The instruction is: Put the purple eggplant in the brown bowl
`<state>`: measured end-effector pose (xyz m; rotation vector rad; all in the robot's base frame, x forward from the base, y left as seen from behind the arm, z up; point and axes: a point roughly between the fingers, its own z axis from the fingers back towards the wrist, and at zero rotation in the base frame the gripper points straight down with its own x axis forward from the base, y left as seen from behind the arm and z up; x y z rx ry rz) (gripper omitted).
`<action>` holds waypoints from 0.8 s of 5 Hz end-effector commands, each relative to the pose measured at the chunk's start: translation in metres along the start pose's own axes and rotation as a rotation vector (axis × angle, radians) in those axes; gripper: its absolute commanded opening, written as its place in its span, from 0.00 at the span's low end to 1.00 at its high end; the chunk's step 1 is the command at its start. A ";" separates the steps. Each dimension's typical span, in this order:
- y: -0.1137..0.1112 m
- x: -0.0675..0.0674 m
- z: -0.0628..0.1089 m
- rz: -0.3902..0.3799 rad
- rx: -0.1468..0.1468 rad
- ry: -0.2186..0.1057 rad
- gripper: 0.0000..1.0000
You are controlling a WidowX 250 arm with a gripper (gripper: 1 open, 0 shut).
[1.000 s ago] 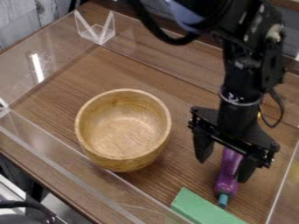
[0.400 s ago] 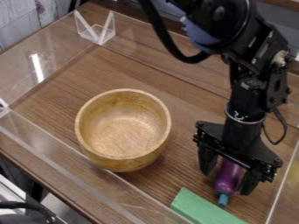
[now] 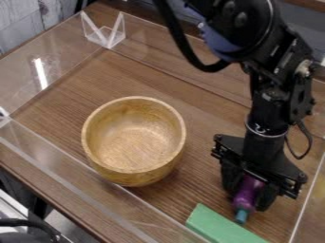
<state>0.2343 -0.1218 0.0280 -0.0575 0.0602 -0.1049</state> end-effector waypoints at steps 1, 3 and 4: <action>-0.006 0.009 0.010 0.000 -0.019 -0.044 0.00; -0.008 0.013 0.010 0.020 -0.035 -0.052 0.00; -0.008 0.015 0.010 0.031 -0.041 -0.055 0.00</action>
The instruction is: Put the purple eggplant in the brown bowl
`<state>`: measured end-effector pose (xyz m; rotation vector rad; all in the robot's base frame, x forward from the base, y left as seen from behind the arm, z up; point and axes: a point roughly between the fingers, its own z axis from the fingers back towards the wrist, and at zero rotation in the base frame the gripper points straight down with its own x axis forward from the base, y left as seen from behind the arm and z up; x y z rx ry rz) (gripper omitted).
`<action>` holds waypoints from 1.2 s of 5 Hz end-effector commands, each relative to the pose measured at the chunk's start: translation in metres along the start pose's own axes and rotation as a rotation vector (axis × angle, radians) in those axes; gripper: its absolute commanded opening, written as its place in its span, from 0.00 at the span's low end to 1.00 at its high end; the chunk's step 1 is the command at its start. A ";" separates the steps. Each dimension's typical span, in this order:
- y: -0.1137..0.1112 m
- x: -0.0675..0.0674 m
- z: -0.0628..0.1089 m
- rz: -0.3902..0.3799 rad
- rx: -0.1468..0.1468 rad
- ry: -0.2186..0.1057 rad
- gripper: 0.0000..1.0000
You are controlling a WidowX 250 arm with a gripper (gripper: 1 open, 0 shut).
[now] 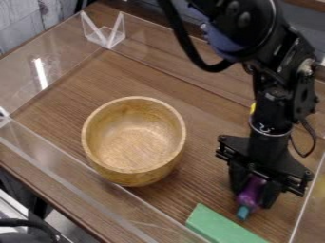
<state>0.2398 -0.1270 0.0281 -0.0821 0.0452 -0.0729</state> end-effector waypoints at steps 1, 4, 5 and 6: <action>-0.003 0.010 0.009 0.009 -0.020 -0.040 0.00; 0.001 0.004 0.015 0.028 -0.023 -0.030 0.00; 0.002 0.001 0.020 0.033 -0.024 -0.027 0.00; 0.004 -0.002 0.024 0.039 -0.025 -0.024 0.00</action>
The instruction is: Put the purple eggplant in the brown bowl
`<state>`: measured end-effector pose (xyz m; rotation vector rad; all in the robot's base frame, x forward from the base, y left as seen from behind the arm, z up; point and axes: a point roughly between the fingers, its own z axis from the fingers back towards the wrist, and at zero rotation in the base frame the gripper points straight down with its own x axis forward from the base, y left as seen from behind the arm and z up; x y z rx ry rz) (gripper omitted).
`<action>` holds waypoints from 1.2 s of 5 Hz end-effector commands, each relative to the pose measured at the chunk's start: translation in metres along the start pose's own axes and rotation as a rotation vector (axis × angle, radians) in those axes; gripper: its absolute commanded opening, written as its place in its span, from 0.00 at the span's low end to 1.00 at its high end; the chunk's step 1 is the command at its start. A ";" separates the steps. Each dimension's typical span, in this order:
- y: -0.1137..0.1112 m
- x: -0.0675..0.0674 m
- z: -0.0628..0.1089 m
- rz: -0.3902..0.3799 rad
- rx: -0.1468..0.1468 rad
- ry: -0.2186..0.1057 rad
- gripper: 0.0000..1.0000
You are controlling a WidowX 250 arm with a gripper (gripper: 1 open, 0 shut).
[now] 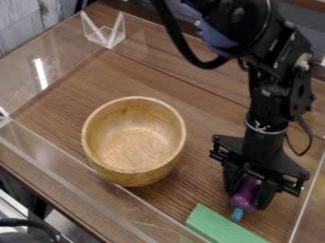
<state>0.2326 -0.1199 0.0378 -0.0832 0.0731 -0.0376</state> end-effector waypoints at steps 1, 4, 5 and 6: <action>-0.001 0.004 0.018 0.008 -0.023 -0.049 0.00; 0.005 -0.003 0.026 0.024 -0.020 -0.038 0.00; 0.008 -0.005 0.035 0.033 -0.015 -0.043 0.00; 0.013 -0.009 0.045 0.045 -0.009 -0.052 0.00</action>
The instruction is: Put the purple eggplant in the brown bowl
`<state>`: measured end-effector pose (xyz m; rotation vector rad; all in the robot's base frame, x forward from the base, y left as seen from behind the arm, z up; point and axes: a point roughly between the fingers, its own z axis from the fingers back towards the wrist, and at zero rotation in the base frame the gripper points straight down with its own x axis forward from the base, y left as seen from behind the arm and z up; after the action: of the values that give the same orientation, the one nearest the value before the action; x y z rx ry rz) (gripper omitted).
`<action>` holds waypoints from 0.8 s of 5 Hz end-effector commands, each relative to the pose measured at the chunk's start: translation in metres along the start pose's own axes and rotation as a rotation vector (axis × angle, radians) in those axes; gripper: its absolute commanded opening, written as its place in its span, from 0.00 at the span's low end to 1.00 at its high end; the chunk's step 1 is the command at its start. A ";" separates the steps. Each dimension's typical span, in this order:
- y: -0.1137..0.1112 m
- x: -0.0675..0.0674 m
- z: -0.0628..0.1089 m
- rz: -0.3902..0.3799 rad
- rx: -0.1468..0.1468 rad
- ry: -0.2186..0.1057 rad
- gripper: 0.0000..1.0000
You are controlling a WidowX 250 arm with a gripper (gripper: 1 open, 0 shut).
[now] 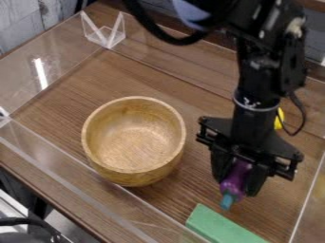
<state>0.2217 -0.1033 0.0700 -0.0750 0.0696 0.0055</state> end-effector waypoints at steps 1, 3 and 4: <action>0.007 0.000 0.024 0.018 -0.013 -0.058 0.00; 0.066 0.000 0.046 0.081 0.007 -0.066 0.00; 0.107 -0.002 0.046 0.105 0.015 -0.062 0.00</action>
<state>0.2183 0.0081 0.0958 -0.0532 0.0632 0.1249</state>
